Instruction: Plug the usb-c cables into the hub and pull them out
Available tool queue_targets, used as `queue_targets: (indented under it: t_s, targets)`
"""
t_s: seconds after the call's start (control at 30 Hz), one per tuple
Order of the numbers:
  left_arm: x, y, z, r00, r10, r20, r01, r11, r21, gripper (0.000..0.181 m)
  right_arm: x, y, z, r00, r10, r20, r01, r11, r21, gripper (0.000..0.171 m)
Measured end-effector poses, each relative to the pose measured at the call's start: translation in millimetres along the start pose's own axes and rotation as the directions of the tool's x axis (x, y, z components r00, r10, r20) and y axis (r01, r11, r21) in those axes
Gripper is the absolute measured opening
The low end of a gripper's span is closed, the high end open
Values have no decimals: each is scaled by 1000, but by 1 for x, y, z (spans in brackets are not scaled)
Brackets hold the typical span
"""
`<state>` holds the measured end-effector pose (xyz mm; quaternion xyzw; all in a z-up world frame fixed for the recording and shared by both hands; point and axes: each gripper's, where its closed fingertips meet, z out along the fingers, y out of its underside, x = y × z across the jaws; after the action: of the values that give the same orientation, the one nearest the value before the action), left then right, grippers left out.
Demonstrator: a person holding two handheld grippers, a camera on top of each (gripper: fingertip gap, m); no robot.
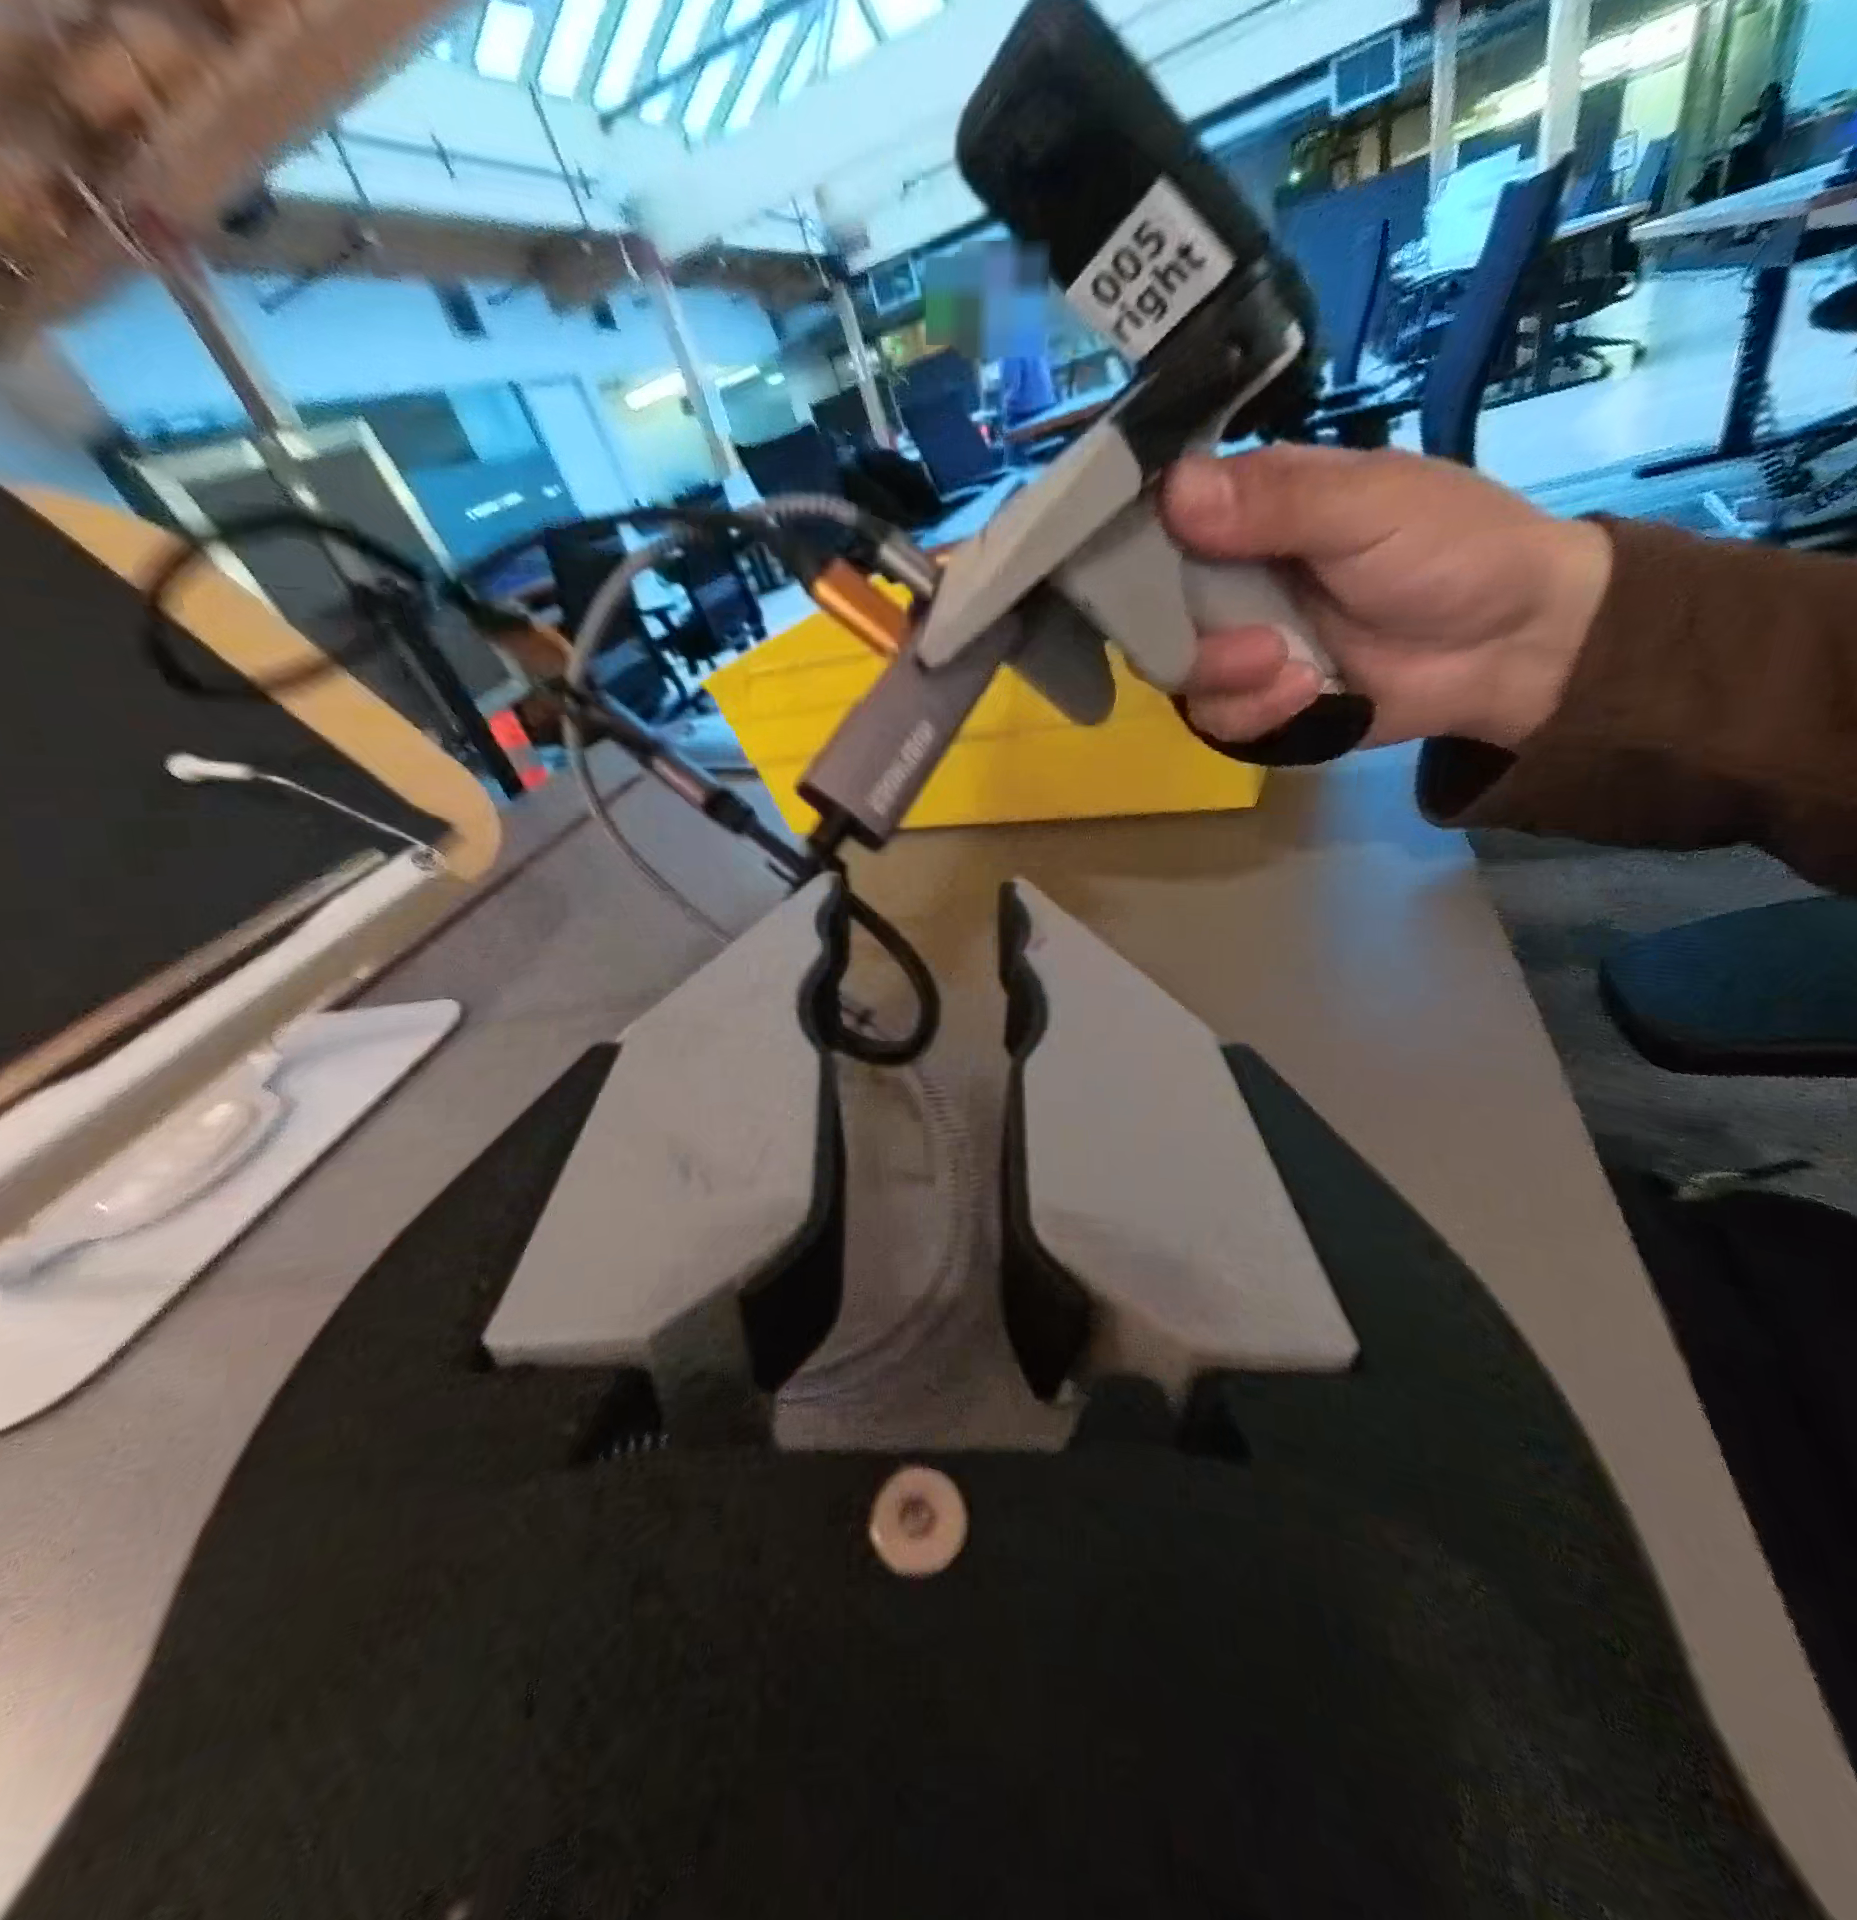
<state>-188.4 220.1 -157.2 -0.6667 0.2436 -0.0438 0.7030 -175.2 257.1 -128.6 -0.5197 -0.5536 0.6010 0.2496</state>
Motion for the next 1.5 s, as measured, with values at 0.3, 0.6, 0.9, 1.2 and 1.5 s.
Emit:
queue_targets:
  t_s: [0.3, 0.6, 0.9, 1.2, 1.5]
  targets:
    - [38, -10, -8, 897, -279, -342, 294, 956, -9, 6, 13, -13, -1, 977, -22, -213, 45, 993, 105, 5]
    - [7, -2, 2, 921, -357, -154, 361, 933, -5, 14, -20, -17, 22, 997, 49, -51, -37, 977, 212, 6]
    - [5, -8, 1, 883, -433, -180, 444, 896, 22, 49, -51, -37, 16, 998, 7, 59, -29, 923, 383, 6]
    - [-1, -45, -25, 879, -379, -288, 444, 871, 208, 14, -59, -15, 41, 979, 35, 199, -93, 953, 289, 6]
    - [4, -45, -25, 866, -386, -318, 460, 865, 203, 14, -64, -6, 46, 964, 49, 263, -103, 974, 199, 6]
